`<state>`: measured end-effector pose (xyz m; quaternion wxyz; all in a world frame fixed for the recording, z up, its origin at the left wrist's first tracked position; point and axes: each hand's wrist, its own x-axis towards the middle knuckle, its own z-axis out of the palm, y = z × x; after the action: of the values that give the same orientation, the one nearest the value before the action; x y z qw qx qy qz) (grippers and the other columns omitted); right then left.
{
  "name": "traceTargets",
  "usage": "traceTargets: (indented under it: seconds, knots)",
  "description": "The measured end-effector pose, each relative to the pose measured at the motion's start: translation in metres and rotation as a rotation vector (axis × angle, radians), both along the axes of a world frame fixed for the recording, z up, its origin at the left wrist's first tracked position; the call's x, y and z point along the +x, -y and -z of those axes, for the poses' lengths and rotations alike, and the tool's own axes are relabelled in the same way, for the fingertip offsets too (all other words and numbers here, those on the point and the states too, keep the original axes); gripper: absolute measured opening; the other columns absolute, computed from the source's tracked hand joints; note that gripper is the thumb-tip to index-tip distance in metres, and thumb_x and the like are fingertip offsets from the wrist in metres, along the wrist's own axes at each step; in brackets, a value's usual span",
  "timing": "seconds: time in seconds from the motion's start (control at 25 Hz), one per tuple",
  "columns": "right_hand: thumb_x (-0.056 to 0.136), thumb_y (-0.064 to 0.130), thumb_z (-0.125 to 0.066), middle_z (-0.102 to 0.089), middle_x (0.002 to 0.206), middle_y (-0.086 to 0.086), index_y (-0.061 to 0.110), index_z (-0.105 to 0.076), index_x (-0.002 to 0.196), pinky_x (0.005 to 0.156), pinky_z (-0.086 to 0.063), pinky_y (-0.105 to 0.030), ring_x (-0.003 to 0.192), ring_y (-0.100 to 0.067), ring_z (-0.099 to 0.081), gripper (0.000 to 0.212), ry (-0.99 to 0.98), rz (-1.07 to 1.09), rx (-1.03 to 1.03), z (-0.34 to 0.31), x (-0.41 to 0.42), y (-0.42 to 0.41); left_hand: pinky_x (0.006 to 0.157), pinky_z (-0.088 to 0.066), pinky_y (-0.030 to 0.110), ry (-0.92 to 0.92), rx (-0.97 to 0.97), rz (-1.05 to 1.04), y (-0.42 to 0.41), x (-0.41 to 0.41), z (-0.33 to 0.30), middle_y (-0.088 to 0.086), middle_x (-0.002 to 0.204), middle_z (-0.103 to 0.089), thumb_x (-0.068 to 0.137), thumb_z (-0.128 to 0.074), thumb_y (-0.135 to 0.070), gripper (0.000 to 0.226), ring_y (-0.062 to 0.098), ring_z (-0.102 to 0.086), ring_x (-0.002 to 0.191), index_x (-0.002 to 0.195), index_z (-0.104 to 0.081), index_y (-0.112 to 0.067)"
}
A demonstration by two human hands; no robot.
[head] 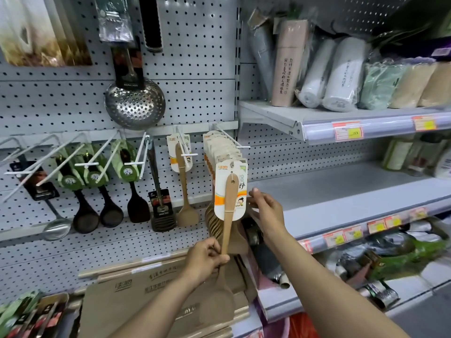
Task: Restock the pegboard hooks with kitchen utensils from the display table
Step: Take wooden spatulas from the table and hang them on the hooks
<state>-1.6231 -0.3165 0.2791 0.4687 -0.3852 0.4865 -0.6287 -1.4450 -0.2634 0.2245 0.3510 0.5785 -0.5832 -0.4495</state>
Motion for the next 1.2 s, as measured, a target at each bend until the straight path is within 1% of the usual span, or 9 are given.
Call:
traceTargets:
  seconds: [0.12,0.28,0.4,0.48,0.6,0.76,0.92,1.08,1.2]
  knots:
    - [0.093,0.034,-0.065,-0.076,0.093,-0.01,0.002,-0.071,0.097,0.08,-0.056,-0.033,0.083,-0.017,-0.071,0.033,0.015,-0.056,-0.083,-0.013,0.004,-0.006,0.06,-0.053,0.028,-0.011,0.008,0.006,0.004,-0.013,0.003,0.001,0.061,-0.06,0.079,-0.076,-0.007,0.029,0.015,-0.06,0.063,0.069,-0.05,-0.015]
    - [0.084,0.019,-0.077,-0.074,0.082,-0.005,0.008,-0.07,0.089,0.078,-0.053,-0.029,0.076,-0.013,-0.067,0.014,-0.052,-0.075,-0.106,-0.016,0.007,-0.002,0.053,-0.051,0.023,-0.05,0.017,0.012,0.01,-0.025,0.003,0.003,0.067,-0.06,0.08,-0.075,-0.006,0.026,0.015,-0.061,0.066,0.071,-0.051,-0.014]
    - [0.082,0.011,-0.078,-0.073,0.081,-0.006,0.007,-0.068,0.086,0.079,-0.054,-0.03,0.075,-0.016,-0.067,0.011,-0.041,-0.063,-0.115,-0.018,0.007,0.006,0.058,-0.054,0.024,-0.038,0.014,0.023,0.017,-0.028,0.003,0.01,0.078,-0.067,0.081,-0.075,-0.009,0.023,0.02,-0.067,0.076,0.075,-0.053,-0.013]
    - [0.082,0.011,-0.078,-0.073,0.082,-0.009,0.007,-0.068,0.084,0.081,-0.055,-0.036,0.078,-0.02,-0.068,0.011,-0.036,-0.07,-0.101,-0.018,0.007,0.012,0.061,-0.055,0.026,-0.031,0.019,0.023,0.02,-0.03,0.004,0.01,0.083,-0.07,0.082,-0.074,-0.01,0.02,0.023,-0.069,0.082,0.076,-0.055,-0.013]
    - [0.082,0.014,-0.079,-0.075,0.089,-0.014,0.006,-0.07,0.086,0.087,-0.054,-0.043,0.084,-0.025,-0.069,0.012,-0.069,-0.111,-0.091,-0.014,0.006,0.022,0.064,-0.056,0.028,-0.031,0.021,0.021,0.026,-0.032,0.006,0.009,0.082,-0.069,0.082,-0.074,-0.011,0.021,0.019,-0.067,0.077,0.077,-0.054,-0.012]
    - [0.084,0.013,-0.077,-0.075,0.097,-0.016,0.007,-0.069,0.09,0.087,-0.055,-0.038,0.087,-0.021,-0.069,0.011,-0.117,-0.138,-0.078,-0.013,0.005,0.032,0.071,-0.058,0.037,0.096,-0.028,-0.027,0.043,-0.033,0.009,0.005,0.076,-0.07,0.079,-0.078,-0.016,0.023,0.017,-0.067,0.072,0.072,-0.056,-0.017]
    - [0.084,0.016,-0.077,-0.076,0.096,-0.014,0.009,-0.069,0.092,0.074,-0.052,-0.027,0.082,-0.017,-0.07,0.013,-0.18,-0.132,-0.054,-0.016,0.005,0.04,0.07,-0.052,0.032,0.154,-0.05,-0.029,0.06,-0.034,0.01,0.0,0.073,-0.067,0.08,-0.076,-0.019,0.022,0.014,-0.064,0.072,0.072,-0.056,-0.019]
    - [0.086,0.012,-0.074,-0.074,0.089,-0.007,0.002,-0.067,0.097,0.062,-0.048,-0.013,0.073,-0.005,-0.068,0.016,-0.221,-0.109,-0.062,-0.02,0.008,0.046,0.058,-0.04,0.023,0.16,-0.063,-0.027,0.08,-0.034,0.016,-0.004,0.067,-0.06,0.081,-0.075,-0.019,0.026,0.009,-0.056,0.064,0.069,-0.052,-0.02]
    - [0.088,0.006,-0.071,-0.07,0.081,-0.001,-0.002,-0.065,0.098,0.06,-0.047,-0.01,0.065,0.003,-0.064,0.014,-0.231,-0.113,-0.068,-0.02,0.007,0.046,0.056,-0.038,0.022,0.177,-0.09,-0.039,0.09,-0.037,0.022,-0.006,0.065,-0.057,0.08,-0.076,-0.02,0.028,0.008,-0.051,0.061,0.068,-0.05,-0.02]
